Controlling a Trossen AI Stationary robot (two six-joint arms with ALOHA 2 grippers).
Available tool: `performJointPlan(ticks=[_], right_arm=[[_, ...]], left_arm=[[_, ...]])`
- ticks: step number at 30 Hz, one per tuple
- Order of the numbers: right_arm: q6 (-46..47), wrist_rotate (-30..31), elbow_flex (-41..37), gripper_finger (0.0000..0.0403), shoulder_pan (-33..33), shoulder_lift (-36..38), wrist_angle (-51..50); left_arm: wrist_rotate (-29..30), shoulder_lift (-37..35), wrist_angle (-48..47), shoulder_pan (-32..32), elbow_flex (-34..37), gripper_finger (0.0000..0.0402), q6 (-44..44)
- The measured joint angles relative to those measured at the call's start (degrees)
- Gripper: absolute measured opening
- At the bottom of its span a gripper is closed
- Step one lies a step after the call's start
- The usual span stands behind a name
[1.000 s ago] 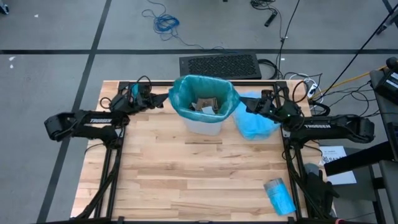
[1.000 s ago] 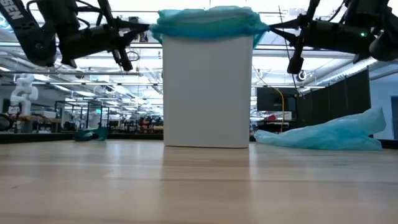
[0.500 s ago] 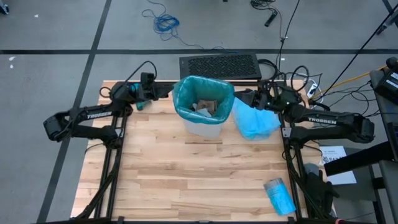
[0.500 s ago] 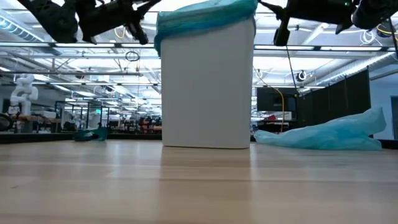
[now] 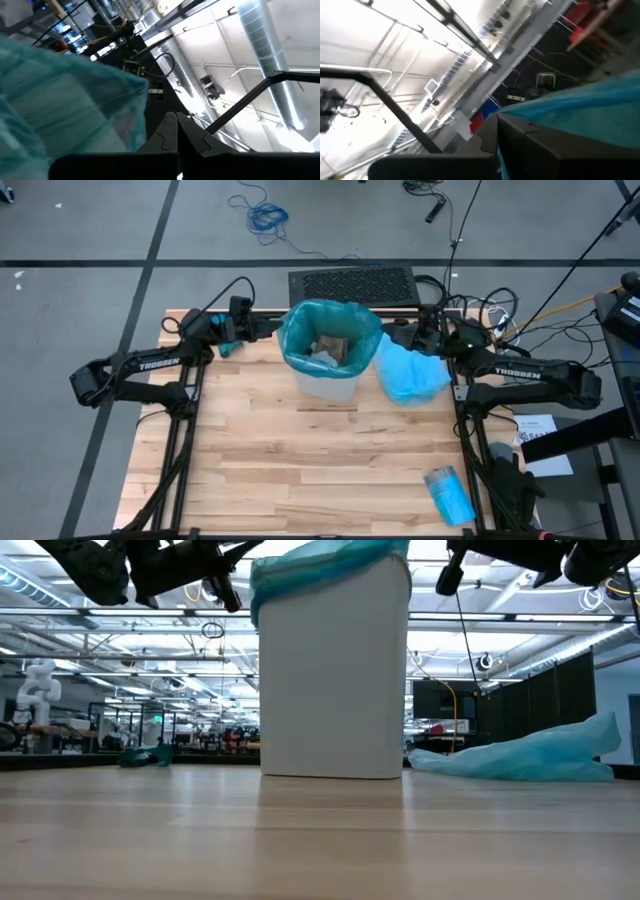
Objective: Place trash/remove bag and relplace
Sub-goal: Remove the blue trash bag from the white trash bin
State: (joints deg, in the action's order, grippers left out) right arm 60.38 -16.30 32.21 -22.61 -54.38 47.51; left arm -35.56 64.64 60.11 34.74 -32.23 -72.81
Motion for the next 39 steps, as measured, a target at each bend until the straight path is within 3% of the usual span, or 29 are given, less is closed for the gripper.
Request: performJointPlan(ticks=[4, 9, 18, 32, 39], right_arm=[[-0.96, 1.06, 1.05, 0.0000, 0.24, -0.94, -8.76], [1.59, -2.67, 1.29, 0.0000, 1.00, -4.68, 8.22], [1.94, -1.63, 1.26, 0.0000, 0.91, -5.01, 4.57], [3.49, -1.53, 1.22, 0.0013, 0.91, -5.01, 4.54], [3.68, -0.24, 1.22, 0.0013, 0.91, -5.01, 4.52]], left_arm=[[-0.29, -0.02, -3.31, -0.02, 0.00, 0.0000, 1.70], [-0.88, 0.00, -8.10, -0.02, 0.00, 0.0000, 4.70], [-5.00, 0.00, -12.21, 1.73, 0.23, 0.0004, 2.91], [-6.29, -0.24, -13.96, 8.35, 4.92, 0.0184, 3.43], [-6.77, -0.24, -15.19, 12.58, 4.92, 0.0220, 5.15]])
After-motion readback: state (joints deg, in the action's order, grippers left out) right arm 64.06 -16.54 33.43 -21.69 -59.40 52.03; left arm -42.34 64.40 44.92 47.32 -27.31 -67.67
